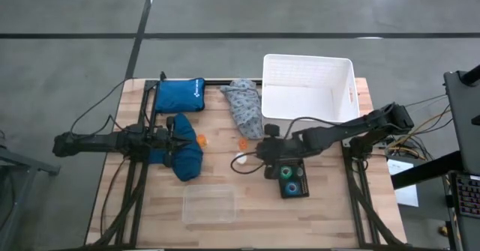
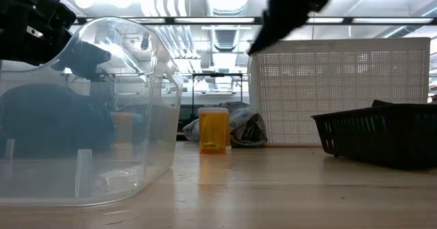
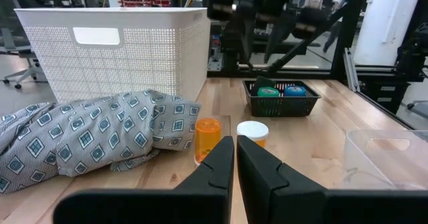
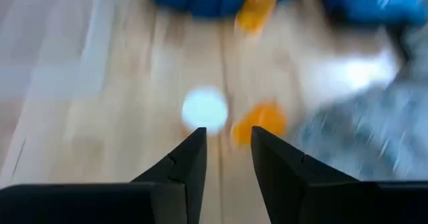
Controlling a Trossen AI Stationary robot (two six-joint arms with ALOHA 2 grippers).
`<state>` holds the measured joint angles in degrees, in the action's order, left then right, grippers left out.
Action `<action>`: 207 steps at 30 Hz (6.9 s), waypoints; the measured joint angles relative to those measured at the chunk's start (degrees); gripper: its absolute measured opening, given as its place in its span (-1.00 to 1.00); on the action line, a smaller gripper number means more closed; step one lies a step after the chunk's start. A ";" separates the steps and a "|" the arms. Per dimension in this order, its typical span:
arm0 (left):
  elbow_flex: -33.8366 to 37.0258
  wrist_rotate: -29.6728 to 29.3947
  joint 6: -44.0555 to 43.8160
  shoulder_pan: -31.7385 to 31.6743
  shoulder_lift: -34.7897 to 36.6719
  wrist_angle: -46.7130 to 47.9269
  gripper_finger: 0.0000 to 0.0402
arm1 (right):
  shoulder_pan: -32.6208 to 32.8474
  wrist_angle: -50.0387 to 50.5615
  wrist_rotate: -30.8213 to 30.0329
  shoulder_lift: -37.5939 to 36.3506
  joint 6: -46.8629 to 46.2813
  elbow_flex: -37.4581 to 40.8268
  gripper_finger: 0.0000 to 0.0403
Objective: Pick & place medical supplies in basket/bin
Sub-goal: Put the bottom orange pill bottle into the transparent bin
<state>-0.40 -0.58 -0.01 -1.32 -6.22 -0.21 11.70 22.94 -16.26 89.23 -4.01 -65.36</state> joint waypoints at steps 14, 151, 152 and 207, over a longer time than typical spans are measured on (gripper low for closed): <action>0.01 0.01 -0.17 0.01 0.01 0.00 -0.87 | -4.57 -26.61 10.36 0.30 8.11 0.00 -0.44; 0.01 0.00 -0.17 0.00 -0.75 -0.02 -0.87 | 4.45 -18.94 15.87 16.12 1.76 -11.53 0.07; 0.01 0.00 -0.17 0.02 -0.76 0.00 -0.87 | 4.89 -18.75 15.85 17.03 1.75 -12.36 0.07; 0.00 0.00 -0.02 0.00 -1.44 0.00 -0.87 | 7.93 4.70 13.21 40.65 -0.86 -40.81 0.31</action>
<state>-0.40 -0.58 -0.03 -1.32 -7.66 -0.21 19.63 27.64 -3.05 129.88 -4.87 -106.17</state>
